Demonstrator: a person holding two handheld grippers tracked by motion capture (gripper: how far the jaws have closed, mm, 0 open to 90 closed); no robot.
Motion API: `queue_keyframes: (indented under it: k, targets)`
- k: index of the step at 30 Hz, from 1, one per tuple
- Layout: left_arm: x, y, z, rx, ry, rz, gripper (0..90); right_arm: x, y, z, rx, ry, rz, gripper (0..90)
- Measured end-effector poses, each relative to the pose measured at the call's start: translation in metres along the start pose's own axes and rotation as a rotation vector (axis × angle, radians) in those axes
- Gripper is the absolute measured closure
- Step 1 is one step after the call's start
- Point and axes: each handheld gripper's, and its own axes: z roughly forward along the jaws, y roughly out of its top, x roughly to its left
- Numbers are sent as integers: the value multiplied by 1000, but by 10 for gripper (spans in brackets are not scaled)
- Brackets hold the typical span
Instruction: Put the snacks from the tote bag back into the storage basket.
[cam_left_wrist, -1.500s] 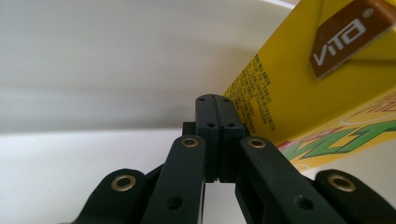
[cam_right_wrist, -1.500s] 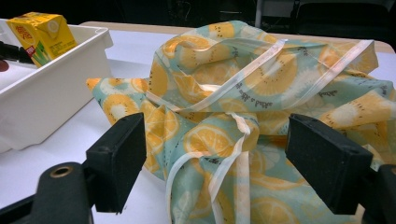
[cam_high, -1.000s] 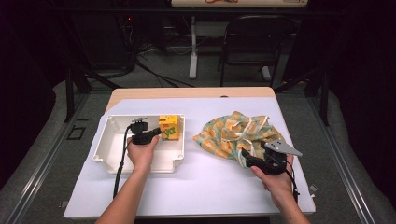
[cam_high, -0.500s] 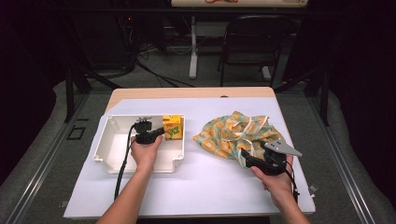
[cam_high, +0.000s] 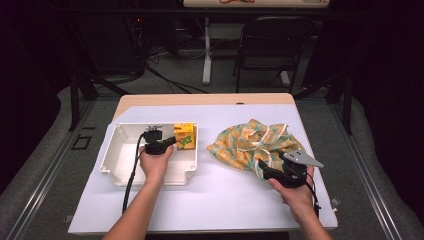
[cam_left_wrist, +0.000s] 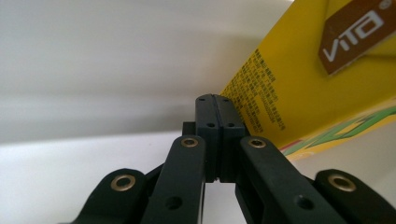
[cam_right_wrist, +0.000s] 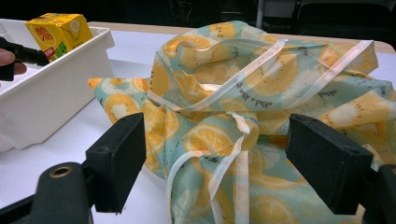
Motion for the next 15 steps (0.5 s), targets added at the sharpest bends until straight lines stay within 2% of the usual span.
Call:
queue_keyframes:
  k: [2,5,11,14,15]
  targets:
    - [1,0,-4,-6,2,6,900,0,0,0,-1,0,1,198]
    - [3,-2,-11,-19,4,12,843,-1,0,-1,0,-4,0,198]
    - [5,-7,-29,-54,-11,9,651,-2,0,-1,1,-5,3,198]
    - [4,-10,-38,-56,-3,29,533,-1,0,-1,1,-5,1,198]
    - [4,-11,-43,-64,-13,33,501,-1,0,0,0,-6,0,198]
